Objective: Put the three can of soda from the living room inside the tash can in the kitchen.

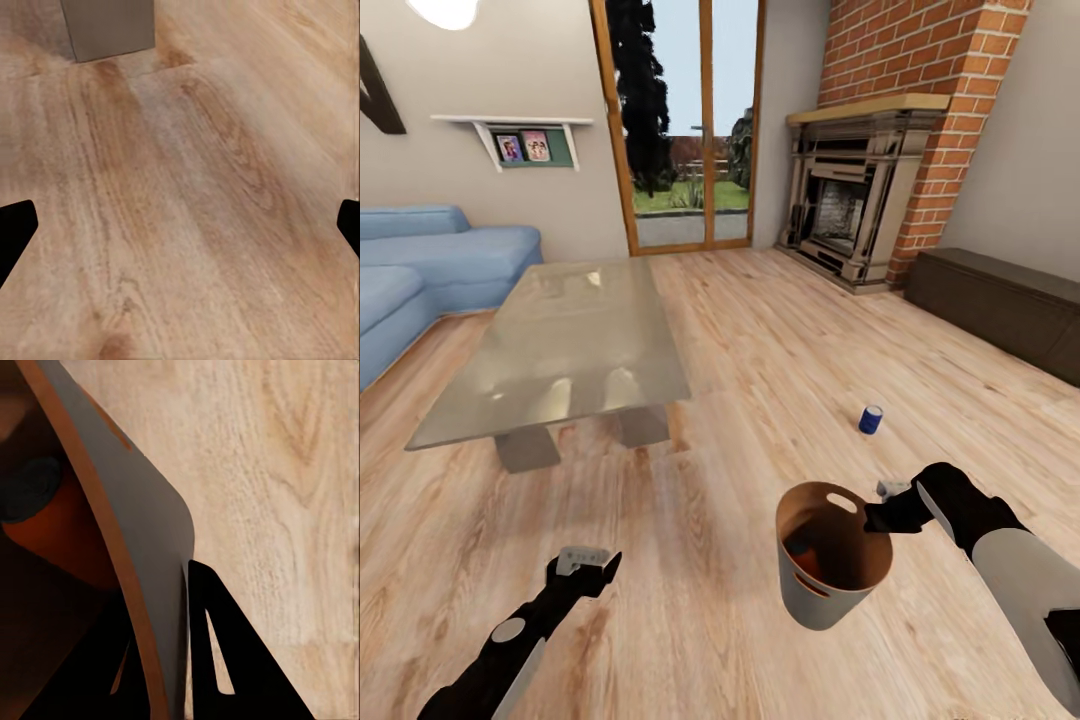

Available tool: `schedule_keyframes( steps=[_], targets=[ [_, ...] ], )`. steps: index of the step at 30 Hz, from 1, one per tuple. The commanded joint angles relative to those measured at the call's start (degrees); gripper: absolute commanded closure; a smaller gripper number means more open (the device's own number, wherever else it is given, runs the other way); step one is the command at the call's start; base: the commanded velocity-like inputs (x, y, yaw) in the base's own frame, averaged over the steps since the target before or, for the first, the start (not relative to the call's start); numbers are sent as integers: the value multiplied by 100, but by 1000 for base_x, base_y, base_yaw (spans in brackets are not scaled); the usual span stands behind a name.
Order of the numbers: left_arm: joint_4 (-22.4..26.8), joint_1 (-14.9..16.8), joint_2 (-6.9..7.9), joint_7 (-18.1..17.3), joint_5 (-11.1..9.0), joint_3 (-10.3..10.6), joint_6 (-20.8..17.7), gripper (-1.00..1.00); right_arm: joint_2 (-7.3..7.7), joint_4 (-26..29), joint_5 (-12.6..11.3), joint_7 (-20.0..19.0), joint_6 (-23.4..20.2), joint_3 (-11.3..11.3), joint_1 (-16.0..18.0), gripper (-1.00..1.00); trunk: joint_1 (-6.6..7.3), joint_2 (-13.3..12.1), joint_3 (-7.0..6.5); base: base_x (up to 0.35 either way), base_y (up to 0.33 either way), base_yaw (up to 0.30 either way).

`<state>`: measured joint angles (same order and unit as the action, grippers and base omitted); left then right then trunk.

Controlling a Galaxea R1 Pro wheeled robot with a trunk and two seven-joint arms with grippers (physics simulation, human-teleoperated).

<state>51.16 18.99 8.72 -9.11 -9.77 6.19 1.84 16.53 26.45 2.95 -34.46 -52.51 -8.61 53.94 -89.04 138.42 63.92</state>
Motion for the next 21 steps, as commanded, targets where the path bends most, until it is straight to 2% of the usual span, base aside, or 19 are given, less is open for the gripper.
schedule_keyframes(
  steps=[1,21],
  targets=[
    [0,0,0,-1,0,1,0,-100,-1,0,-153,-44,-48,18,3,100,1,0,-1,145,-252,-251],
    [-9,0,4,-12,13,14,-8,-100,8,0,-155,-44,-48,18,3,100,1,0,-1,142,-258,-251]
  ],
)
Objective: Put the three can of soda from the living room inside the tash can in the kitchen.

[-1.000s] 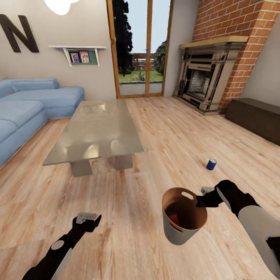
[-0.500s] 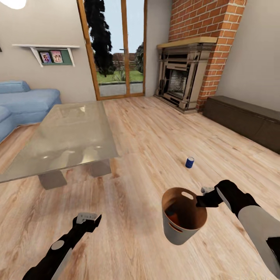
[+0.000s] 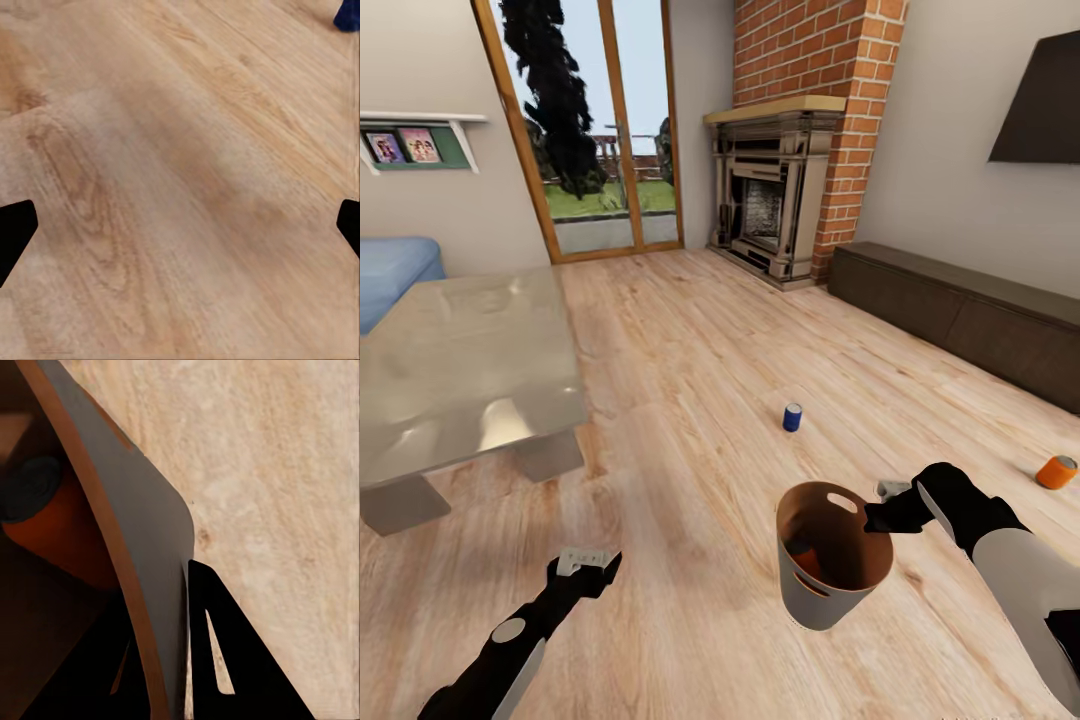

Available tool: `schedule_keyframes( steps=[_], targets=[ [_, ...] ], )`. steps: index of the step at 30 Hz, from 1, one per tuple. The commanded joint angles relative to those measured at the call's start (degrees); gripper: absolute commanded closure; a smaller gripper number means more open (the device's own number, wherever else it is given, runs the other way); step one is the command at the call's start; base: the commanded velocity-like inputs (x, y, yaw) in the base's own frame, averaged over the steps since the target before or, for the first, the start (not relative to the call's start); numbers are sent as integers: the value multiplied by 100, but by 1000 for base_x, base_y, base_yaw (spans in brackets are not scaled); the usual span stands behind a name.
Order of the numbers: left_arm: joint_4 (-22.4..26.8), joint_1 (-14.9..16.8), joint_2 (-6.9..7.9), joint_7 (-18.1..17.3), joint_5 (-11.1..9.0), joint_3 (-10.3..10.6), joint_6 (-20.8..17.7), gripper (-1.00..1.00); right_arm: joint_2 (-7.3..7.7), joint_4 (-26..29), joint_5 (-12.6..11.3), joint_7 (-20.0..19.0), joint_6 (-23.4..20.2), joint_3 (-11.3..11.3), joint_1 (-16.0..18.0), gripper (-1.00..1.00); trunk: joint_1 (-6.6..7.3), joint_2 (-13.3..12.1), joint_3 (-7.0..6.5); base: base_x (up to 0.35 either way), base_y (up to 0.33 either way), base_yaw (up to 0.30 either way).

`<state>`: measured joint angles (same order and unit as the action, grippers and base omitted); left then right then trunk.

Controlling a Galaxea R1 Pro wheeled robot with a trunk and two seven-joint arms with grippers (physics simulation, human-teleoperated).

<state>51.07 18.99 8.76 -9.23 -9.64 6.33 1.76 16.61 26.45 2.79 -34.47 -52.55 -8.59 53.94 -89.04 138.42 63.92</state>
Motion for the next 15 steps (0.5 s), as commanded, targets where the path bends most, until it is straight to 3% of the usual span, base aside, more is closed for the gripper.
schedule_keyframes(
  steps=[1,10,15],
  targets=[
    [0,0,-2,0,-1,0,0,-100,-1,0,-139,-42,-45,16,3,100,1,0,-1,142,-259,-251],
    [0,0,0,-9,2,0,0,-100,3,3,-143,-42,-47,18,3,100,1,0,-1,157,-251,-251],
    [0,0,2,-25,5,1,0,-100,3,8,-145,-42,-46,17,3,100,1,0,-1,265,-144,-173]
  ],
)
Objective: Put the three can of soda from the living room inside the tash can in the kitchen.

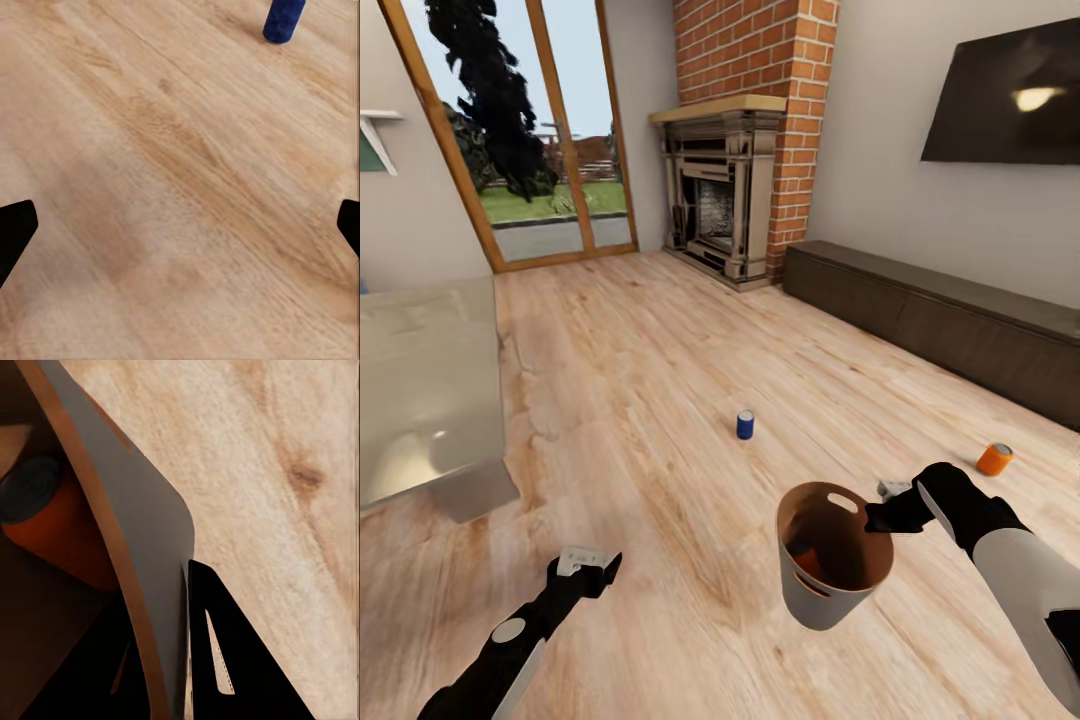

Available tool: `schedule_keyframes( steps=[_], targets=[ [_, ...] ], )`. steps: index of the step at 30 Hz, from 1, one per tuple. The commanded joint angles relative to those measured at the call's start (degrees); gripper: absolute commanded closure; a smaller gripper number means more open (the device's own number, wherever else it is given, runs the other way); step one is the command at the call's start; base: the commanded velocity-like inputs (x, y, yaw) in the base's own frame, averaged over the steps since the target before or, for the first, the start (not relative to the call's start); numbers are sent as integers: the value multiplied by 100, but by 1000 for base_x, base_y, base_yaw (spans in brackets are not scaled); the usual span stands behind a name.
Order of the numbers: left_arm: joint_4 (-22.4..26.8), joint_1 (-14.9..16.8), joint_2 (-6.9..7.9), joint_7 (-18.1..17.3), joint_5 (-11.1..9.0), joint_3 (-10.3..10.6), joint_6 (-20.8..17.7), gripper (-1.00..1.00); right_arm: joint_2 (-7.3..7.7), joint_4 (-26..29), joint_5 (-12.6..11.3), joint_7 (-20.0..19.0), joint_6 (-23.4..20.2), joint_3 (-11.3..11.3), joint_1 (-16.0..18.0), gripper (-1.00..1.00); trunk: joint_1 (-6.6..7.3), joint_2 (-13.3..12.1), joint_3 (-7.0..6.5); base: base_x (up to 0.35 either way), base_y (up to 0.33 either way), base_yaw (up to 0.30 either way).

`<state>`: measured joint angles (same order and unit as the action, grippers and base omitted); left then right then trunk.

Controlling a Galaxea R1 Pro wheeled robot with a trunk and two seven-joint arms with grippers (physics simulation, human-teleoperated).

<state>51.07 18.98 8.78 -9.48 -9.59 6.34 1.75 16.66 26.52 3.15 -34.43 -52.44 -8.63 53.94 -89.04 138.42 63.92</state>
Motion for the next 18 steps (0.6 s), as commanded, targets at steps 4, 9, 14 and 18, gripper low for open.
schedule_keyframes(
  steps=[4,9,14,18],
  targets=[
    [-1,0,1,-7,1,0,-4,-100,-4,2,-183,-46,-56,20,3,100,1,0,-1,304,-44,-50],
    [-1,0,1,-10,1,-1,-7,-100,-12,2,-183,-46,-55,15,3,100,1,0,-1,319,-9,-10],
    [-1,0,1,-10,1,-1,-3,-100,-2,2,-183,-46,-56,19,3,100,1,0,-1,324,-1,-1],
    [-1,0,1,-10,1,-1,-4,-100,7,2,-183,-46,-56,19,3,100,1,0,-3,324,0,-37]
  ],
)
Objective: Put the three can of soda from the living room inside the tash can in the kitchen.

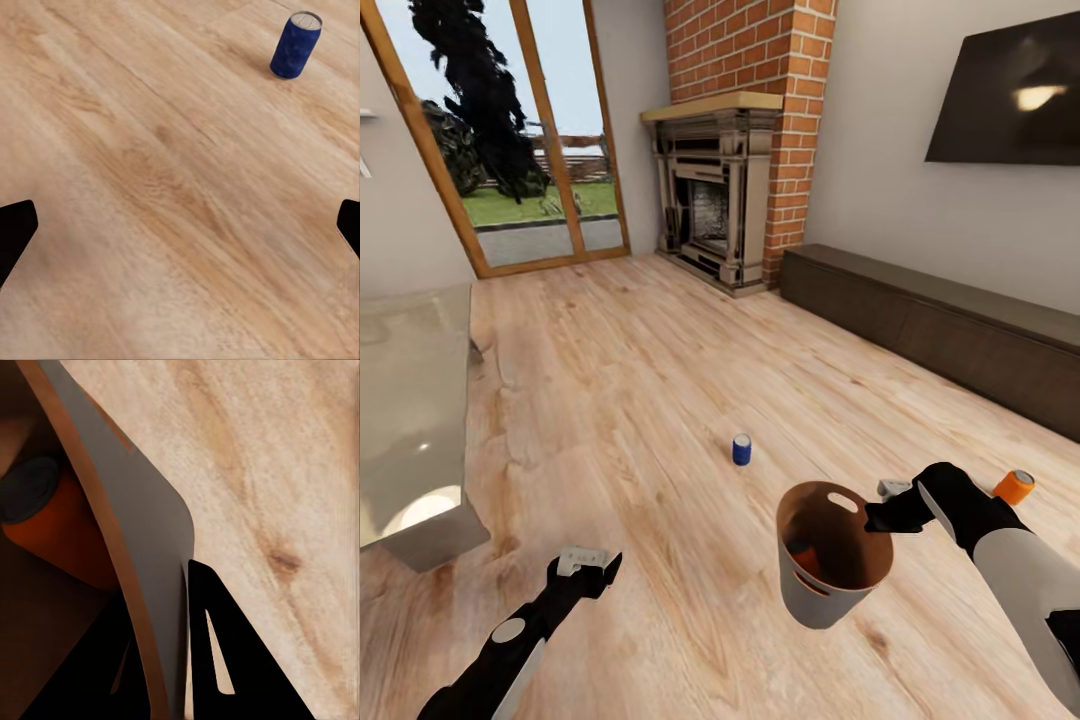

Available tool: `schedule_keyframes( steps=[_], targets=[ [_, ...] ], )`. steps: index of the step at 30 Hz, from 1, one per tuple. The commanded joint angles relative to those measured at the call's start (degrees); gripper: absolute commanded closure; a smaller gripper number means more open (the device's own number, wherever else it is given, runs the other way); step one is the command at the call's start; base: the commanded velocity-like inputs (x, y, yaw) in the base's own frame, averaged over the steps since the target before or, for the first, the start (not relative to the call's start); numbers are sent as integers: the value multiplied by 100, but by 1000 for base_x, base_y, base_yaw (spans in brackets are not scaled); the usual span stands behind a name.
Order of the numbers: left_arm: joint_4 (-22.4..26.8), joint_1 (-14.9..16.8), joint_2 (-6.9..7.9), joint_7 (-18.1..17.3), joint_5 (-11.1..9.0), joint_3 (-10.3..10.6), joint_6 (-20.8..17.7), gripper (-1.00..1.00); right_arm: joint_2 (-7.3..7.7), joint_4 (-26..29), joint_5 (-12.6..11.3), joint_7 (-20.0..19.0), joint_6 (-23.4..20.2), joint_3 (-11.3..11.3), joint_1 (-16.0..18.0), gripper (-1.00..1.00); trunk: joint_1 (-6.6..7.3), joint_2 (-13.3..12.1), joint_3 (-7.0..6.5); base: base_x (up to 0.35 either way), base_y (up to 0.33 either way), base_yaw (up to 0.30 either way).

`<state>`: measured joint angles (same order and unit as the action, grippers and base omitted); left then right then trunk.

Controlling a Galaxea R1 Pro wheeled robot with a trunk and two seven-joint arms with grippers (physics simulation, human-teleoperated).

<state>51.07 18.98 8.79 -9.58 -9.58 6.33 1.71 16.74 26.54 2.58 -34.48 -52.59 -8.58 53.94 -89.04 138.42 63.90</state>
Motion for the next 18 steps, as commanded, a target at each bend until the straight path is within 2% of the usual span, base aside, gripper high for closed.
schedule_keyframes(
  steps=[1,11,18],
  targets=[
    [0,0,0,0,0,0,0,-100,1,0,-126,-41,-41,15,3,100,0,0,-3,324,0,-134],
    [0,0,-2,0,0,0,4,-100,5,0,-126,-43,-40,16,3,100,0,0,-44,324,-1,-205],
    [0,0,0,0,0,0,4,-100,5,0,-126,-44,-36,15,3,100,0,0,-79,323,-66,-225]
  ],
)
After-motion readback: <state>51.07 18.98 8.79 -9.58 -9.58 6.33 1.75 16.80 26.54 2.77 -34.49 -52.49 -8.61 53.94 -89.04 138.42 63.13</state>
